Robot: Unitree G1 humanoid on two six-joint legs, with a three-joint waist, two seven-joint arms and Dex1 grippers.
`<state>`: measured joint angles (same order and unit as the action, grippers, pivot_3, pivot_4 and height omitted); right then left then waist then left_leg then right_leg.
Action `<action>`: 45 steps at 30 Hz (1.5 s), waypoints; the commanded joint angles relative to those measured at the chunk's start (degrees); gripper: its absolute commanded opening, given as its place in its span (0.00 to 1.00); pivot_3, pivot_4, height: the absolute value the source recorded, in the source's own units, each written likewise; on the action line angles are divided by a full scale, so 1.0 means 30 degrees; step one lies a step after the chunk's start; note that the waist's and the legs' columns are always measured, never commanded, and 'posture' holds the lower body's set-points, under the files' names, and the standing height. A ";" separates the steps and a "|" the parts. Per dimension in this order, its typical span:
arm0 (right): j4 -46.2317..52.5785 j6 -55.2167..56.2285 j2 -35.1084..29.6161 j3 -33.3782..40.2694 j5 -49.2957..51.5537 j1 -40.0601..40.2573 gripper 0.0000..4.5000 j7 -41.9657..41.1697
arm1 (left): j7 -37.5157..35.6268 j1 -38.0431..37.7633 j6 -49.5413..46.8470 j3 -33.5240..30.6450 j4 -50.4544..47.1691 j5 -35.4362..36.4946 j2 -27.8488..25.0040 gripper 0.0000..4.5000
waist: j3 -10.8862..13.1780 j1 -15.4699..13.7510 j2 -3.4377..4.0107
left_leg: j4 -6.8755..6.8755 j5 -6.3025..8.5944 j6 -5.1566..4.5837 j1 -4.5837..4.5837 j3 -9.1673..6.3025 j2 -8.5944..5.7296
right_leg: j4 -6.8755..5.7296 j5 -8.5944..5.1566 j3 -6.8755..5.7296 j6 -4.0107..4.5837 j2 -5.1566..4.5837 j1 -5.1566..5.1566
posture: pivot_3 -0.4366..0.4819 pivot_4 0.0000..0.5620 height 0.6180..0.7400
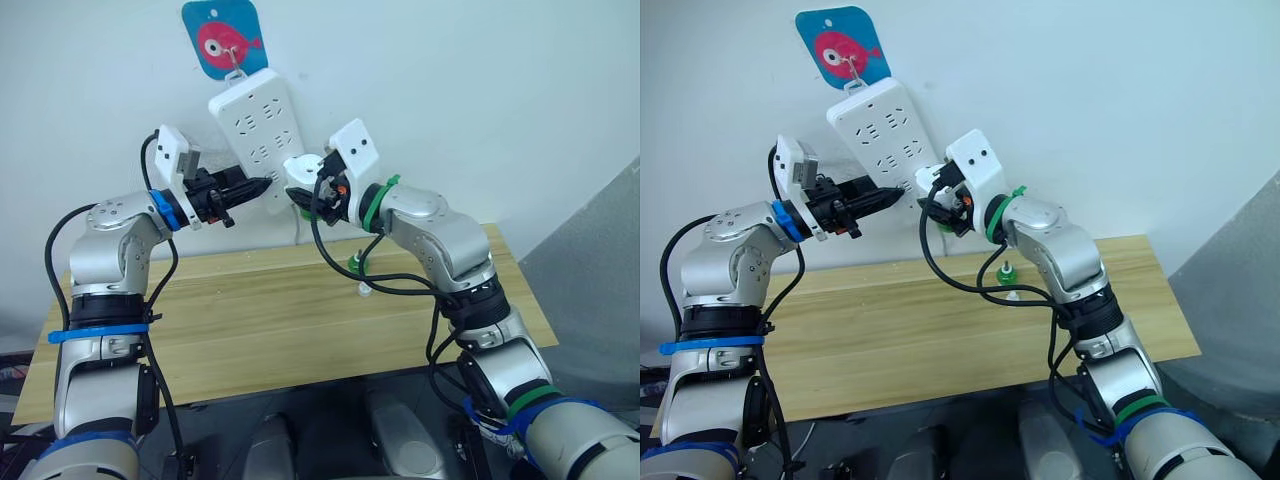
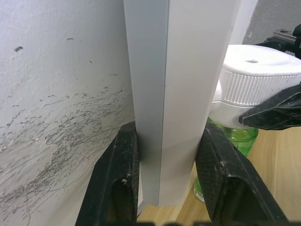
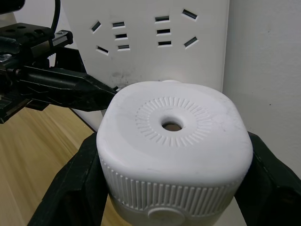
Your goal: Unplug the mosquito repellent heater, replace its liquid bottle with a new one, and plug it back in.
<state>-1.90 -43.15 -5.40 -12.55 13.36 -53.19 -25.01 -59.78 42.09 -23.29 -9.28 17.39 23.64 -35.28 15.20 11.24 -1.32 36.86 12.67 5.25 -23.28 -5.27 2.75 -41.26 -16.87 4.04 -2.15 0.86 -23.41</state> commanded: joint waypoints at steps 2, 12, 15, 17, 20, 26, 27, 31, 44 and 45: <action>0.0771 -0.0019 0.0322 -0.0263 -0.0433 0.0080 0.85 0.0391 | -0.0924 0.0130 0.0562 0.1076 -0.0744 0.0092 0.0603 0.30 | -0.0002 -0.0063 0.0006 | -0.0003 0.0000 0.0000 -0.0002 -0.0002 0.0000 | 0.0001 0.0000 -0.0001 0.0000 0.0000 0.0001 | 0.30 0.35 1.00; 0.6590 -0.2877 -0.2416 -0.0469 -0.0221 0.3070 1.00 -0.0067 | 0.0284 0.0516 0.1835 0.0384 0.1325 -0.0794 -0.0192 0.30 | -0.0005 -0.0678 0.0006 | -0.0066 0.0004 0.0025 -0.0272 -0.0036 -0.0062 | 0.0172 -0.0002 -0.0085 -0.0001 -0.0102 -0.0141 | 0.31 0.36 1.00; 0.7793 -0.3623 -0.3029 -0.0303 0.0127 0.3579 1.00 -0.0206 | 0.0557 0.0538 0.2254 0.0204 0.1726 -0.0839 -0.0438 0.30 | -0.0005 -0.0593 0.0006 | -0.0060 0.0012 -0.0007 -0.0212 -0.0014 -0.0047 | 0.0124 -0.0005 -0.0055 -0.0006 -0.0077 -0.0137 | 0.31 0.36 1.00; 0.8795 -0.4137 -0.3512 -0.0122 0.0507 0.3977 1.00 -0.0416 | 0.1156 0.0652 0.2534 -0.0048 0.2233 -0.1021 -0.0725 0.37 | -0.0005 -0.0564 0.0006 | -0.0059 0.0003 -0.0019 -0.0167 -0.0023 -0.0016 | 0.0078 -0.0004 -0.0047 -0.0003 -0.0025 -0.0126 | 0.31 0.36 1.00; 0.9864 -0.4462 -0.4041 -0.0119 0.0863 0.4440 1.00 -0.0707 | 0.1320 0.0310 0.3243 -0.0246 0.2349 -0.1305 -0.1300 0.56 | -0.0004 -0.0483 0.0007 | -0.0062 -0.0002 -0.0029 -0.0166 -0.0035 0.0001 | 0.0060 -0.0003 -0.0041 -0.0001 0.0008 -0.0139 | 0.31 0.36 1.00; 1.0420 -0.3938 -0.4285 -0.0525 0.1174 0.4881 1.00 -0.1020 | 0.2155 -0.1129 0.4046 -0.1041 0.1492 -0.1613 -0.2410 0.96 | -0.0004 -0.0710 0.0005 | -0.0074 -0.0004 -0.0022 -0.0297 -0.0027 -0.0010 | 0.0104 -0.0004 -0.0056 0.0004 -0.0031 -0.0229 | 0.34 0.36 1.00; 1.0434 -0.3628 -0.4258 -0.0580 0.1122 0.4925 1.00 -0.1029 | 0.2034 -0.1549 0.3885 -0.1215 0.0970 -0.1370 -0.2565 0.99 | -0.0004 -0.0707 0.0006 | -0.0072 -0.0004 -0.0023 -0.0297 -0.0026 -0.0011 | 0.0102 -0.0004 -0.0052 0.0004 -0.0034 -0.0229 | 0.35 0.36 1.00; 1.0688 -0.2485 -0.4513 -0.1008 0.1202 0.5292 1.00 -0.1558 | 0.0801 -0.4469 0.3147 -0.1676 -0.2045 -0.0524 -0.3511 0.99 | -0.0004 -0.0849 0.0006 | -0.0078 -0.0003 -0.0024 -0.0290 -0.0031 -0.0006 | 0.0098 -0.0005 -0.0058 0.0003 -0.0031 -0.0231 | 0.37 0.36 1.00; 1.0727 -0.0527 -0.3546 -0.1417 0.1769 0.6173 0.28 -0.2134 | 0.0773 -1.2030 -0.1313 -0.2124 -1.3431 0.3694 -0.3749 1.00 | -0.0005 -0.2068 -0.0007 | -0.0140 -0.0020 0.0011 -0.0226 0.0017 -0.0013 | 0.0122 -0.0006 -0.0028 0.0002 -0.0053 -0.0205 | 0.42 0.36 1.00; 1.0483 -0.0411 -0.3402 -0.1512 0.1616 0.6043 0.21 -0.2035 | 0.0886 -1.2008 -0.1361 -0.2049 -1.3536 0.3700 -0.3736 1.00 | -0.0006 -0.2086 -0.0007 | -0.0140 -0.0021 0.0012 -0.0225 0.0021 -0.0012 | 0.0120 -0.0006 -0.0026 0.0002 -0.0050 -0.0206 | 0.41 0.36 1.00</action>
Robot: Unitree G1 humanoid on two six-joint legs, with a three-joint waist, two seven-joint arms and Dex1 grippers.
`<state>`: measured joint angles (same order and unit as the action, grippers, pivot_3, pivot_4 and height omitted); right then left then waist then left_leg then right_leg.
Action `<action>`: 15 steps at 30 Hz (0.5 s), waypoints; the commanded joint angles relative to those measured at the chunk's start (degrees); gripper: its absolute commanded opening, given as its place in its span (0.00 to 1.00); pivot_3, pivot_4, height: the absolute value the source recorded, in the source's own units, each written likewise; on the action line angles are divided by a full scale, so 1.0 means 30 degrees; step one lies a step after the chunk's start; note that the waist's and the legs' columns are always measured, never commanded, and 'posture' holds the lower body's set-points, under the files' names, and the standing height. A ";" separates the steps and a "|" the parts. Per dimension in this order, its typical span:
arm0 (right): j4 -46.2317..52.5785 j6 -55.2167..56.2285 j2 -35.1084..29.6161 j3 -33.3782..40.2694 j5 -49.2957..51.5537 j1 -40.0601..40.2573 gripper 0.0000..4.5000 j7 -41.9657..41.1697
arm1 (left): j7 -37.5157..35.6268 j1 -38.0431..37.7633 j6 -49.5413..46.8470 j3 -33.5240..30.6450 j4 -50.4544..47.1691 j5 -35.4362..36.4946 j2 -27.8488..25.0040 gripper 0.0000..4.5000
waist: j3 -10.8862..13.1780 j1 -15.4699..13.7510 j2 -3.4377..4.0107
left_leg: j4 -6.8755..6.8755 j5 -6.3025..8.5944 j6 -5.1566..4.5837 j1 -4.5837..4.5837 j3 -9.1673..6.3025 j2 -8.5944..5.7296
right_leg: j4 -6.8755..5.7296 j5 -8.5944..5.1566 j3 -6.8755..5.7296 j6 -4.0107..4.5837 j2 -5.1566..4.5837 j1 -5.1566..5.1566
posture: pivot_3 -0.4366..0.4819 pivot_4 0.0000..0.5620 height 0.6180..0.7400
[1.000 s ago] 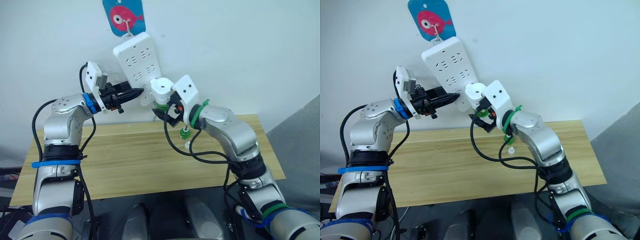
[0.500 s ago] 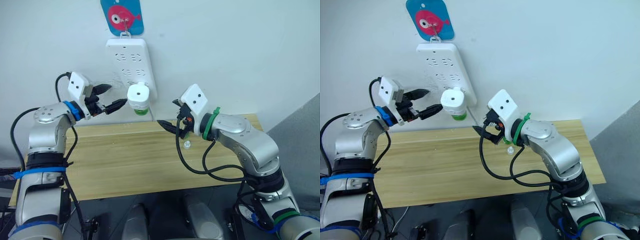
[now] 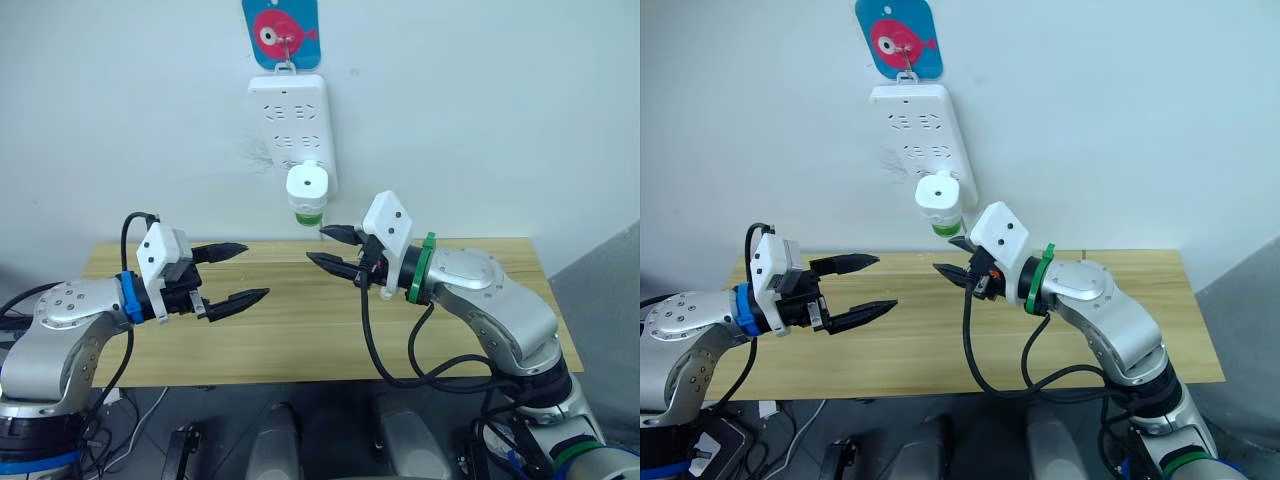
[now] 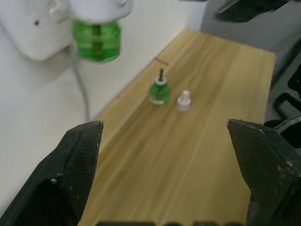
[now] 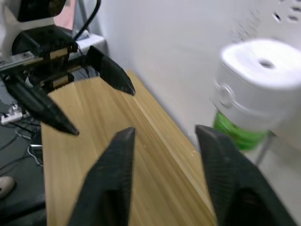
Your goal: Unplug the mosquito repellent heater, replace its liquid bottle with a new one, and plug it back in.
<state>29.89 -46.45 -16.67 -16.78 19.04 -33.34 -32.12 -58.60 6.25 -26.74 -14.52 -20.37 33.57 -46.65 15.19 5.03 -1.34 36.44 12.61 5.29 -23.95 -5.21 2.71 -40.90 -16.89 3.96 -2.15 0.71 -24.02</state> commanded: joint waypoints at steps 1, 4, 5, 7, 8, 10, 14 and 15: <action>-0.0410 0.0819 0.0540 -0.0179 -0.0461 -0.0748 0.11 0.0500 | 0.0587 -0.0002 -0.0314 -0.0244 -0.1008 0.0439 0.0051 1.00 | 0.0000 -0.0023 -0.0001 | 0.0000 0.0000 0.0000 0.0000 0.0004 0.0000 | 0.0000 0.0000 0.0002 0.0000 0.0001 -0.0001 | 0.41 0.36 1.00; -0.1225 0.1181 0.1047 -0.0340 -0.0982 -0.1172 0.02 0.0970 | 0.0739 0.0251 -0.0467 -0.0090 -0.1017 0.0458 0.0070 1.00 | 0.0000 -0.0028 -0.0001 | -0.0003 0.0001 0.0000 -0.0003 0.0014 0.0001 | 0.0004 0.0000 0.0004 0.0001 -0.0001 -0.0005 | 0.41 0.36 1.00; -0.1540 0.1337 0.1251 -0.0376 -0.1212 -0.1311 0.02 0.1193 | 0.0755 0.0369 -0.0452 0.0022 -0.0998 0.0405 0.0087 1.00 | 0.0000 -0.0030 -0.0001 | -0.0006 0.0001 0.0000 -0.0006 0.0013 0.0002 | 0.0008 0.0000 0.0003 0.0001 0.0000 -0.0008 | 0.41 0.36 1.00; -0.2098 0.1624 0.1535 -0.0425 -0.1617 -0.1541 0.02 0.1558 | 0.0809 0.0611 -0.0365 0.0254 -0.0977 0.0260 0.0146 1.00 | 0.0000 -0.0032 -0.0001 | -0.0012 0.0001 0.0000 -0.0009 0.0014 0.0003 | 0.0010 0.0001 0.0003 0.0002 -0.0001 -0.0011 | 0.41 0.35 1.00; -0.2349 0.1729 0.1621 -0.0423 -0.1788 -0.1635 0.02 0.1677 | 0.0845 0.0744 -0.0412 0.0357 -0.1007 0.0281 0.0178 1.00 | -0.0001 -0.0034 -0.0001 | -0.0014 0.0001 0.0000 -0.0010 0.0014 0.0003 | 0.0010 0.0001 0.0002 0.0002 -0.0002 -0.0013 | 0.41 0.35 1.00; -0.2758 0.1903 0.1689 -0.0359 -0.2045 -0.1755 0.02 0.1776 | 0.0988 0.1070 -0.0553 0.0550 -0.1060 0.0349 0.0255 1.00 | 0.0000 -0.0034 -0.0001 | -0.0014 0.0001 0.0001 -0.0008 0.0016 0.0002 | 0.0010 0.0001 0.0003 0.0003 -0.0002 -0.0012 | 0.41 0.35 1.00; -0.3055 0.2063 0.1821 -0.0187 -0.2215 -0.1835 0.02 0.1804 | 0.1038 0.1328 -0.0600 0.0757 -0.1075 0.0380 0.0268 1.00 | -0.0001 -0.0031 -0.0001 | -0.0013 0.0001 0.0000 -0.0008 0.0022 0.0002 | 0.0009 0.0001 0.0005 0.0003 -0.0003 -0.0012 | 0.40 0.35 1.00; -0.3152 0.2093 0.1844 -0.0101 -0.2285 -0.1871 0.02 0.1848 | 0.1069 0.1438 -0.0628 0.0821 -0.1051 0.0376 0.0276 1.00 | 0.0000 -0.0031 -0.0001 | -0.0014 0.0001 0.0000 -0.0008 0.0020 0.0003 | 0.0009 0.0001 0.0004 0.0003 -0.0003 -0.0013 | 0.40 0.35 1.00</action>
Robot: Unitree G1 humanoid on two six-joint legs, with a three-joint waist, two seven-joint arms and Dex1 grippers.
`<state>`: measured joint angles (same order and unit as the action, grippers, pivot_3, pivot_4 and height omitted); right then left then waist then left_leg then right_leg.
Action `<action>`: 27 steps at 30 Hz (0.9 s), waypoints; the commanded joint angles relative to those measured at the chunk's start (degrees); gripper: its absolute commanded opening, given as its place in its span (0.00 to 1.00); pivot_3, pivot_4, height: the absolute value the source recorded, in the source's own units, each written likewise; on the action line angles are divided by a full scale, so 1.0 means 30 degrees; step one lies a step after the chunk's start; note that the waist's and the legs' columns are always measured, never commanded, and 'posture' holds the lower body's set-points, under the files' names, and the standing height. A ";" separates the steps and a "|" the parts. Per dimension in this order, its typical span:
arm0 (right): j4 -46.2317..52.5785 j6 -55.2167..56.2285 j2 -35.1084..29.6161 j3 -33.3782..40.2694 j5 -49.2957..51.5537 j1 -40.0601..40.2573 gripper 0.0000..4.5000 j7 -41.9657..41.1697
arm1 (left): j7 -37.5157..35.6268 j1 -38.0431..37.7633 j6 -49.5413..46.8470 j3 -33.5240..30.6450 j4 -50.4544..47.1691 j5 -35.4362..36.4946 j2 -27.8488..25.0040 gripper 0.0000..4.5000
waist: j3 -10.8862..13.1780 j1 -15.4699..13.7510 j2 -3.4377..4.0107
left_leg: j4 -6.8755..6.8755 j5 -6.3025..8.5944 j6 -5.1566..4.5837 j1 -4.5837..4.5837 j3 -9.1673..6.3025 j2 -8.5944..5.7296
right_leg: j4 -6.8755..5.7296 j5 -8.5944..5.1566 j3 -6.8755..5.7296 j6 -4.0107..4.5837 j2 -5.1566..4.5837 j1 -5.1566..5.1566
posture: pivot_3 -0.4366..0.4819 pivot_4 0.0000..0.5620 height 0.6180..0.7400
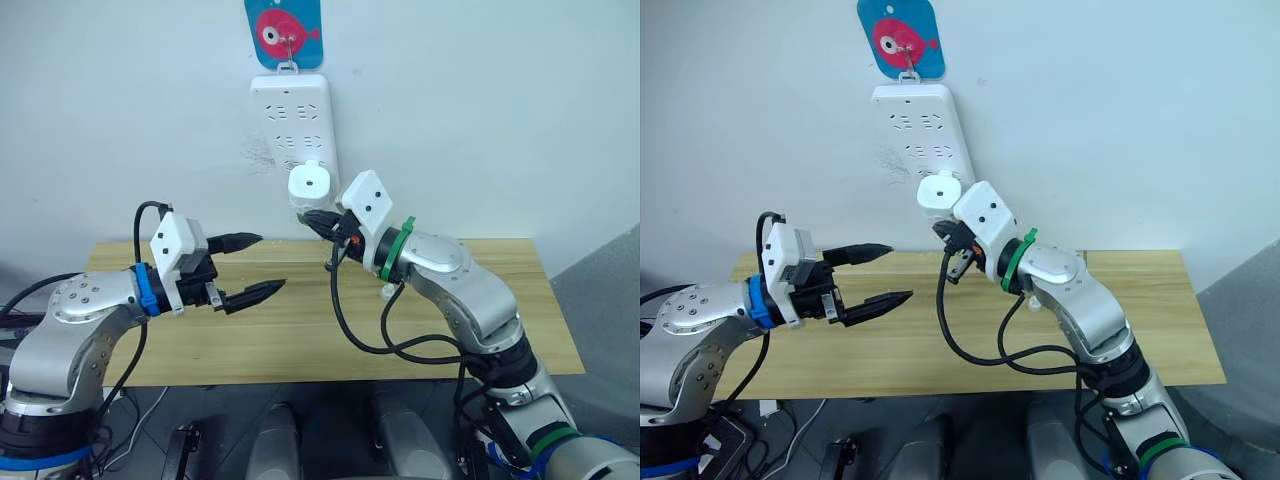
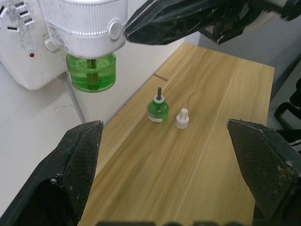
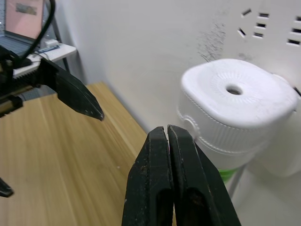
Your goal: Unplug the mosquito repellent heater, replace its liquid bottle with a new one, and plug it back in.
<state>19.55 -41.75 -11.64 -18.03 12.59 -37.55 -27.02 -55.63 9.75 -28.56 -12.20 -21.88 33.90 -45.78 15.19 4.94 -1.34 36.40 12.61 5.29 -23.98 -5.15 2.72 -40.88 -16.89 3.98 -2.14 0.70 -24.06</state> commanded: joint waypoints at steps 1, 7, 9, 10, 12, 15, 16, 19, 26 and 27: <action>0.0253 0.0541 0.0185 0.0368 -0.0186 -0.0473 0.02 0.0187 | 0.0106 0.0320 -0.0036 0.0080 -0.0552 0.0272 -0.0012 1.00 | 0.0000 0.0002 0.0000 | 0.0000 0.0000 0.0000 0.0000 -0.0001 0.0000 | 0.0000 0.0000 0.0000 0.0000 0.0000 0.0000 | 0.40 0.35 1.00; 0.0046 0.0576 0.0286 0.0643 -0.0397 -0.0475 0.02 0.0576 | 0.0201 0.0707 -0.0179 0.0264 -0.0528 0.0321 -0.0002 1.00 | 0.0000 0.0005 0.0000 | 0.0000 0.0000 0.0000 0.0000 0.0001 0.0000 | -0.0002 0.0000 0.0001 0.0001 0.0000 0.0000 | 0.40 0.35 1.00; 0.0037 0.0508 0.0358 0.0727 -0.0420 -0.0472 0.02 0.0695 | 0.0229 0.0842 -0.0260 0.0288 -0.0532 0.0325 0.0012 1.00 | 0.0000 0.0008 0.0000 | 0.0000 0.0000 0.0000 0.0000 -0.0001 0.0000 | -0.0003 0.0000 -0.0002 0.0000 0.0000 0.0000 | 0.40 0.35 1.00; -0.0004 0.0437 0.0470 0.0836 -0.0416 -0.0474 0.02 0.0836 | 0.0223 0.0869 -0.0299 0.0285 -0.0554 0.0324 0.0016 1.00 | 0.0000 0.0009 0.0000 | 0.0000 0.0000 0.0000 0.0002 0.0001 0.0000 | -0.0004 0.0000 0.0000 0.0001 0.0001 0.0001 | 0.40 0.35 1.00; -0.0160 0.0445 0.0618 0.0970 -0.0494 -0.0519 0.02 0.1020 | 0.0199 0.0878 -0.0316 0.0302 -0.0578 0.0288 0.0017 1.00 | 0.0000 0.0022 0.0000 | 0.0001 0.0000 0.0000 0.0002 0.0001 0.0001 | -0.0006 0.0001 0.0001 0.0001 0.0001 0.0000 | 0.40 0.35 1.00; -0.0464 0.0535 0.0757 0.1123 -0.0647 -0.0618 0.02 0.1255 | 0.0182 0.0938 -0.0324 0.0393 -0.0562 0.0242 0.0022 1.00 | 0.0000 0.0019 0.0000 | 0.0001 -0.0001 0.0001 0.0004 -0.0002 0.0001 | -0.0013 0.0001 0.0000 0.0002 0.0001 0.0000 | 0.40 0.35 1.00; -0.0553 0.0579 0.0760 0.1153 -0.0686 -0.0652 0.02 0.1295 | 0.0184 0.0969 -0.0323 0.0430 -0.0546 0.0232 0.0027 1.00 | 0.0000 0.0017 0.0000 | 0.0005 -0.0001 0.0001 0.0006 -0.0001 0.0001 | -0.0016 0.0001 0.0001 0.0002 0.0001 0.0002 | 0.40 0.35 1.00; -0.0686 0.0625 0.0716 0.1263 -0.0788 -0.0712 0.02 0.1405 | 0.0190 0.1005 -0.0303 0.0492 -0.0543 0.0256 0.0010 1.00 | -0.0001 0.0016 -0.0001 | 0.0018 -0.0003 0.0003 0.0005 -0.0002 0.0000 | -0.0027 0.0002 0.0001 0.0002 0.0001 0.0004 | 0.40 0.35 1.00; -0.1528 0.0822 0.0510 0.2173 -0.0948 -0.1081 0.02 0.1939 | 0.0272 0.1194 -0.0220 0.0654 -0.0390 0.0193 0.0174 1.00 | -0.0001 0.0018 -0.0001 | 0.0045 -0.0005 0.0006 0.0007 -0.0004 -0.0001 | -0.0044 0.0003 -0.0001 0.0002 0.0001 0.0007 | 0.39 0.34 1.00; -0.1228 0.0421 0.0428 0.2257 -0.0402 -0.1030 0.02 0.1448 | 0.0274 0.1200 -0.0209 0.0645 -0.0351 0.0167 0.0204 1.00 | -0.0001 0.0018 -0.0001 | 0.0073 -0.0005 0.0006 0.0005 -0.0006 -0.0001 | -0.0058 0.0004 -0.0002 0.0003 0.0002 0.0010 | 0.39 0.34 1.00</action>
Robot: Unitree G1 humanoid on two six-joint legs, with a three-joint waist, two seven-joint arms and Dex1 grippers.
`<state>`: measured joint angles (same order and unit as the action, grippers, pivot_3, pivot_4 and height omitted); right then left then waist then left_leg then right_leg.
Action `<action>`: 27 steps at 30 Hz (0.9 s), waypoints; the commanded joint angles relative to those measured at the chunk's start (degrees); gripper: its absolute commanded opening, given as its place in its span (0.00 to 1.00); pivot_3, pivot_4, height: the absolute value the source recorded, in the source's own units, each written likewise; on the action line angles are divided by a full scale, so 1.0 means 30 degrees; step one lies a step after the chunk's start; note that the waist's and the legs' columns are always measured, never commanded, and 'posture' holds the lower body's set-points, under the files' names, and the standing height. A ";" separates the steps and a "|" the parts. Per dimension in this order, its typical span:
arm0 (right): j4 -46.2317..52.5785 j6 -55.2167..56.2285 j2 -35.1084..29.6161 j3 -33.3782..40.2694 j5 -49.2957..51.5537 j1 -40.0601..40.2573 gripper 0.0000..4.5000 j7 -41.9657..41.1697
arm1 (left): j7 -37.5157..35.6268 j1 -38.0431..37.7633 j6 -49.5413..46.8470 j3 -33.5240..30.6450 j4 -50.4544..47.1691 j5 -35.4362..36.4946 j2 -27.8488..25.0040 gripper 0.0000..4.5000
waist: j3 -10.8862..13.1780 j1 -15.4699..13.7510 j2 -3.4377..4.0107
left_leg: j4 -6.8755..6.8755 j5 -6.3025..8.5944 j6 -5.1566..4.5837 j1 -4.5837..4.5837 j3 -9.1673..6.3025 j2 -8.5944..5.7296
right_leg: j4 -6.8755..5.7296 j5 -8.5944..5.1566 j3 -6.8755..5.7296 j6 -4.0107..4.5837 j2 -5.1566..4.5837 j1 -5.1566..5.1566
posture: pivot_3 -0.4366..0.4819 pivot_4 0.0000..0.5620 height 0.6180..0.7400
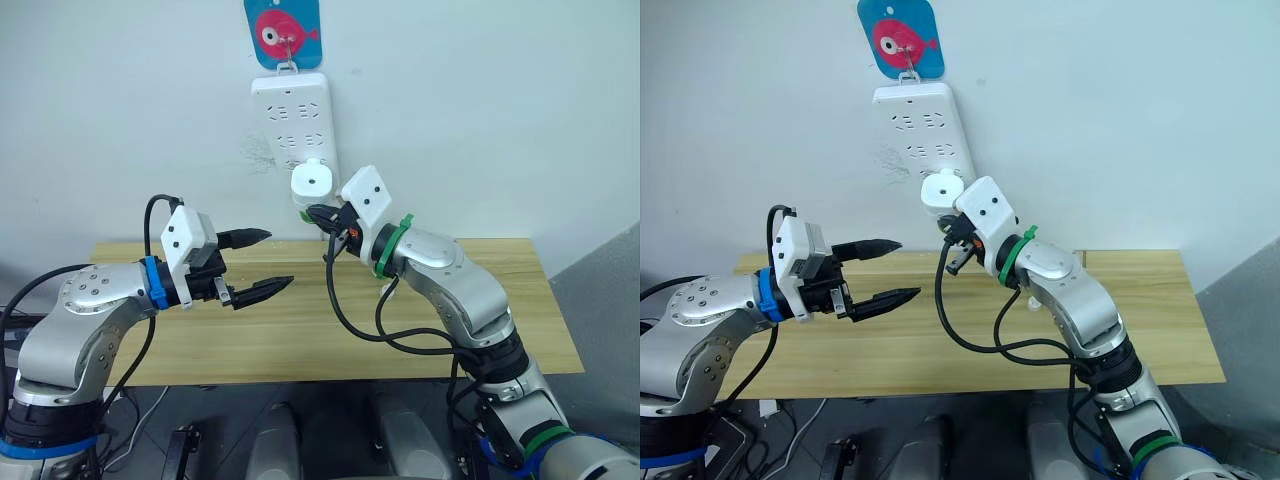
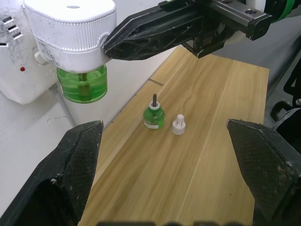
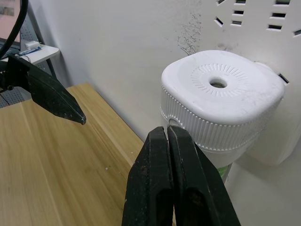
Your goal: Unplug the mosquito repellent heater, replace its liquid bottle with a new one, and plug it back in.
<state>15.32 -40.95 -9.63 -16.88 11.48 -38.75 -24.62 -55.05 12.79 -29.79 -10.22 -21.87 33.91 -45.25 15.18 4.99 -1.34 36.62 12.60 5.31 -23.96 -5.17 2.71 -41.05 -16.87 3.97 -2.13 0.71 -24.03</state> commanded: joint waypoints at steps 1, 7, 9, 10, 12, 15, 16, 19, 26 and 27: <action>0.0629 -0.0362 -0.0274 0.1929 0.0677 -0.0516 0.02 0.0078 | 0.0077 0.0194 0.0211 -0.0044 -0.0286 0.0138 0.0044 1.00 | 0.0000 -0.0008 0.0000 | 0.0017 0.0000 0.0000 -0.0001 -0.0004 0.0000 | -0.0010 0.0000 -0.0001 0.0001 0.0001 0.0002 | 0.39 0.34 1.00; 0.4217 -0.1092 -0.2953 0.0418 0.2974 0.0869 0.02 -0.4042 | 0.0069 -0.0007 0.0449 -0.0376 0.0361 -0.0124 -0.0088 1.00 | -0.0007 -0.0060 -0.0003 | 0.0028 0.0005 -0.0005 -0.0019 0.0000 -0.0007 | 0.0016 0.0002 -0.0001 0.0000 -0.0002 0.0008 | 0.39 0.32 1.00; 0.5025 -0.0784 -0.4192 0.0172 0.3039 0.1384 0.02 -0.4936 | 0.0026 -0.0082 0.0830 -0.0491 0.0679 -0.0438 -0.0219 1.00 | -0.0007 -0.0044 -0.0003 | -0.0006 0.0010 -0.0010 -0.0017 -0.0004 -0.0002 | 0.0043 0.0000 -0.0012 0.0001 -0.0003 0.0005 | 0.39 0.32 1.00; 0.5475 -0.0703 -0.4865 0.0290 0.3071 0.1674 0.02 -0.5292 | -0.0123 -0.0202 0.1151 -0.0603 0.0928 -0.0702 -0.0411 1.00 | -0.0007 -0.0044 -0.0004 | -0.0016 0.0010 -0.0009 -0.0025 -0.0002 -0.0002 | 0.0047 0.0000 -0.0010 0.0001 -0.0003 -0.0008 | 0.39 0.31 1.00; 0.5940 -0.0188 -0.6271 0.0772 0.2824 0.2213 0.06 -0.5915 | -0.0470 -0.0547 0.1334 -0.0843 0.1547 -0.1103 -0.1019 1.00 | -0.0008 -0.0029 -0.0005 | -0.0016 0.0010 -0.0009 -0.0026 0.0004 -0.0003 | 0.0046 0.0000 -0.0005 0.0001 -0.0003 -0.0011 | 0.39 0.30 1.00; 0.5845 0.0852 -0.8990 0.1941 0.2580 0.3262 0.21 -0.7401 | -0.2310 -0.1729 0.2803 -0.1144 0.2606 -0.1981 -0.2507 1.00 | -0.0018 0.0003 -0.0010 | -0.0008 0.0008 -0.0008 -0.0015 0.0010 -0.0002 | 0.0038 0.0000 -0.0001 0.0001 -0.0002 -0.0010 | 0.39 0.29 1.00; 0.5590 0.1396 -1.0157 0.2352 0.2465 0.3756 0.27 -0.8147 | -0.2791 -0.2152 0.3744 -0.1178 0.3146 -0.2576 -0.2987 1.00 | -0.0022 -0.0018 -0.0007 | -0.0007 0.0009 -0.0008 -0.0009 0.0010 -0.0002 | 0.0039 0.0000 -0.0003 0.0001 -0.0002 -0.0003 | 0.39 0.28 1.00; 0.4592 0.3086 -1.2907 0.3293 0.2140 0.5016 0.52 -0.9941 | -0.3693 -0.3036 0.5157 -0.1320 0.4301 -0.3440 -0.3922 1.00 | -0.0053 -0.0057 -0.0022 | -0.0010 0.0009 -0.0009 -0.0007 0.0035 -0.0007 | 0.0051 -0.0001 0.0004 0.0002 -0.0008 -0.0004 | 0.40 0.26 1.00; 0.1918 0.6575 -1.6256 0.4526 0.1080 0.6529 0.99 -1.2385 | -0.3836 -0.4943 0.5188 -0.1593 0.4311 -0.4768 -0.5157 1.00 | -0.0346 -0.0060 -0.0070 | -0.0008 0.0010 -0.0010 -0.0001 0.0064 -0.0005 | 0.0053 -0.0001 0.0022 0.0002 -0.0011 -0.0005 | 0.43 0.21 1.00; 0.1684 0.6851 -1.6397 0.4664 0.1066 0.6609 0.99 -1.2558 | -0.3594 -0.5169 0.5290 -0.1653 0.4240 -0.5034 -0.5138 1.00 | -0.0428 -0.0054 -0.0067 | -0.0011 0.0010 -0.0010 -0.0001 0.0064 -0.0003 | 0.0055 -0.0001 0.0022 0.0001 -0.0010 -0.0005 | 0.43 0.21 1.00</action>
<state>20.43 -22.96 -58.05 -5.39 14.95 -19.00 -60.82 -66.72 -2.15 -14.59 -13.17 -7.65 19.88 -59.85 13.90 4.83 -1.54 36.58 12.63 5.28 -23.96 -4.97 2.71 -40.88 -16.88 4.04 -2.13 0.68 -24.05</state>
